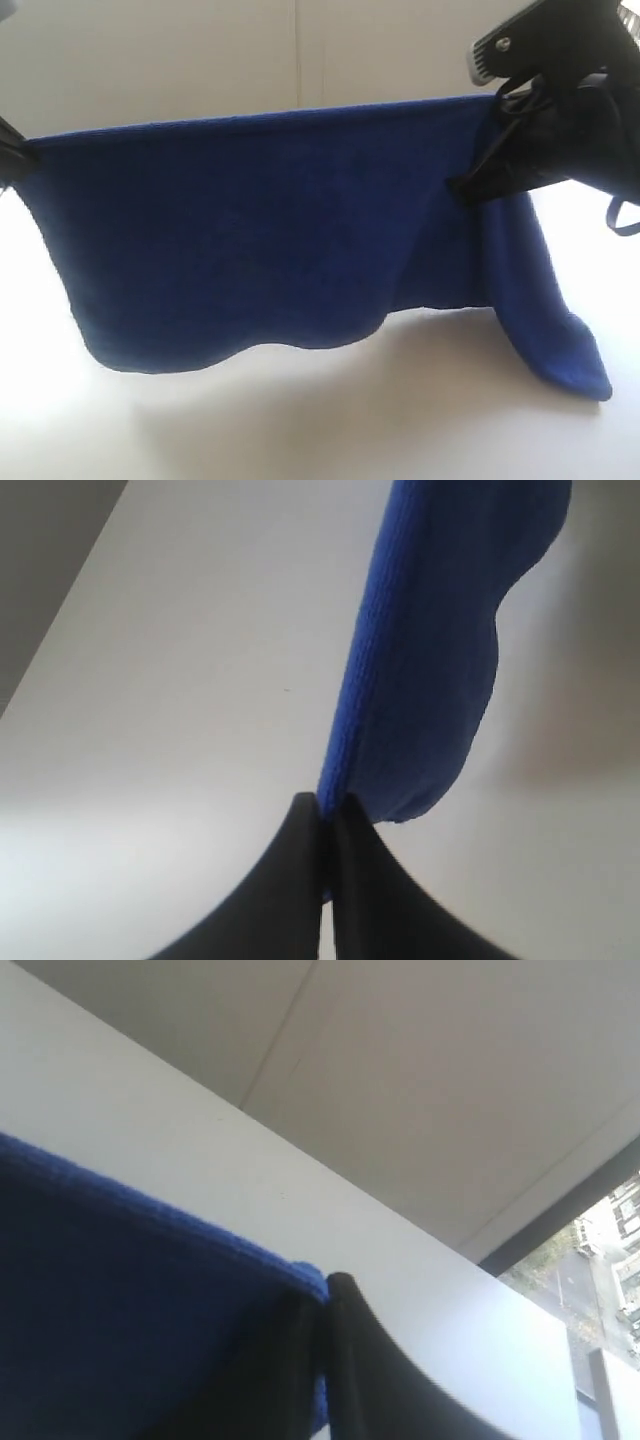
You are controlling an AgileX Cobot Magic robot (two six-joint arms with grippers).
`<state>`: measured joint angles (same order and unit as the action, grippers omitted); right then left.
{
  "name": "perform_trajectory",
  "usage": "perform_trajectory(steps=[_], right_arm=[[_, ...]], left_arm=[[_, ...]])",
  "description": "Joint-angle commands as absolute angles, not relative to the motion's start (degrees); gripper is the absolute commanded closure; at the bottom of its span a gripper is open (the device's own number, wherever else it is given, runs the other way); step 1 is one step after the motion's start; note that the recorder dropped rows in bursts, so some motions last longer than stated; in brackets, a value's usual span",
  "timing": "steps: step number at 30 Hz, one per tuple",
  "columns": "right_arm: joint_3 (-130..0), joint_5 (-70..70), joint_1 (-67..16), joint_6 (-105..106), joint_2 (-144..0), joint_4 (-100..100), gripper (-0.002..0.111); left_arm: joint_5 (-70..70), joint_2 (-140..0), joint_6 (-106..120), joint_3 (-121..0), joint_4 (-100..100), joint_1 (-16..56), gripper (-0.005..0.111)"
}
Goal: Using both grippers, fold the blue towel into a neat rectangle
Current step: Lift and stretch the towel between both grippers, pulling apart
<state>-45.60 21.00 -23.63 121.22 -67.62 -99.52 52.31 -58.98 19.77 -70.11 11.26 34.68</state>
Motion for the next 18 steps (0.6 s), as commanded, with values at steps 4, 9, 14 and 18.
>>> perform_trajectory(steps=[4, 9, 14, 18], right_arm=[[-46.18, 2.55, -23.4, 116.6, -73.22, -99.95, 0.108], [-46.18, -6.3, -23.3, 110.45, -75.61, -99.95, 0.108], [-49.36, -23.9, -19.17, 81.57, -77.49, -74.07, 0.108], [-57.74, -39.35, -16.25, 46.53, -80.58, -29.67, 0.108]], left_arm=[[54.02, -58.21, 19.06, -70.0, 12.53, 34.43, 0.107], [54.02, -58.21, 19.06, -70.0, 12.53, 34.43, 0.107], [54.02, -58.21, 19.06, -70.0, 12.53, 34.43, 0.107], [54.02, -58.21, 19.06, -70.0, 12.53, 34.43, 0.107]])
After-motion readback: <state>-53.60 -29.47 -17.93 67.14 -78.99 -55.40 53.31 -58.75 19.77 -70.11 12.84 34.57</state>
